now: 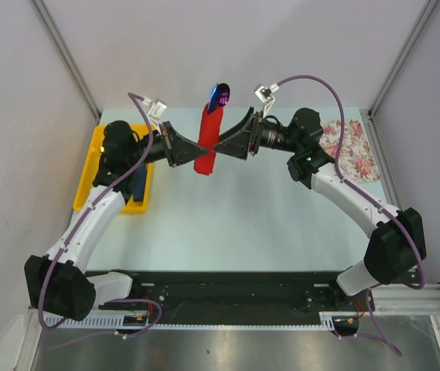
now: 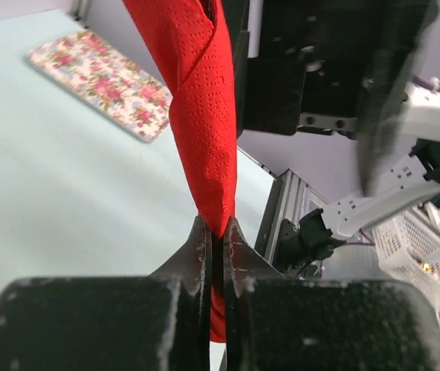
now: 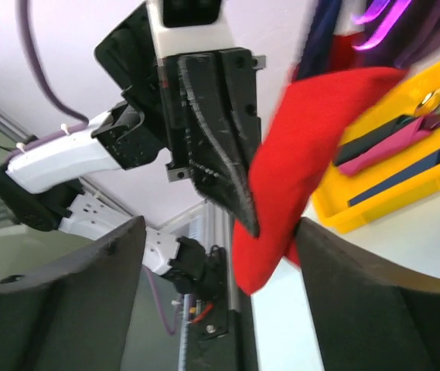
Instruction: Place the utensils on the paper napkin and roll it up
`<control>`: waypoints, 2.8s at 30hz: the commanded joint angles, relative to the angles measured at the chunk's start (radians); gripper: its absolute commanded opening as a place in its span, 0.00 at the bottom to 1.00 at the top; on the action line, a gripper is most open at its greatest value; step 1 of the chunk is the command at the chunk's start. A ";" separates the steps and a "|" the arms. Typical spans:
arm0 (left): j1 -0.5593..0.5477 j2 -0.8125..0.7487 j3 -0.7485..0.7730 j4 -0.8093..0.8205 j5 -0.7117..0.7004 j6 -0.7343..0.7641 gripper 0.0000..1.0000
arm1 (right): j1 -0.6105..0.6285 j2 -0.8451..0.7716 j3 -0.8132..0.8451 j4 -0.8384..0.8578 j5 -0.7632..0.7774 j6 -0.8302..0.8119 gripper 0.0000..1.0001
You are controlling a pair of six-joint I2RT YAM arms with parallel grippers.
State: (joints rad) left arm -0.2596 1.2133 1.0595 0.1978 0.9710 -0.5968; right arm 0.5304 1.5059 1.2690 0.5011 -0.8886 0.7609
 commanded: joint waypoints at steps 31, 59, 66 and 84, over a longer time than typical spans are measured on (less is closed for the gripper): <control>0.749 0.593 0.313 -0.979 -0.069 0.865 0.00 | -0.021 0.051 0.035 -0.125 -0.001 -0.153 1.00; 0.754 0.818 0.336 -0.834 -0.048 0.778 0.00 | -0.027 0.053 0.041 -0.170 -0.035 -0.178 1.00; 0.764 0.789 0.327 -0.830 -0.029 0.772 0.00 | -0.032 0.047 0.030 -0.161 -0.046 -0.173 1.00; 0.786 0.762 0.341 -0.877 -0.002 0.804 0.00 | -0.041 0.054 0.018 -0.118 -0.069 -0.138 1.00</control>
State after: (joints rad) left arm 0.5117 2.0331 1.3655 -0.6746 0.9234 0.1677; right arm 0.4957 1.5677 1.2839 0.3294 -0.9348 0.6128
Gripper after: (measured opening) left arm 0.028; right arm 0.994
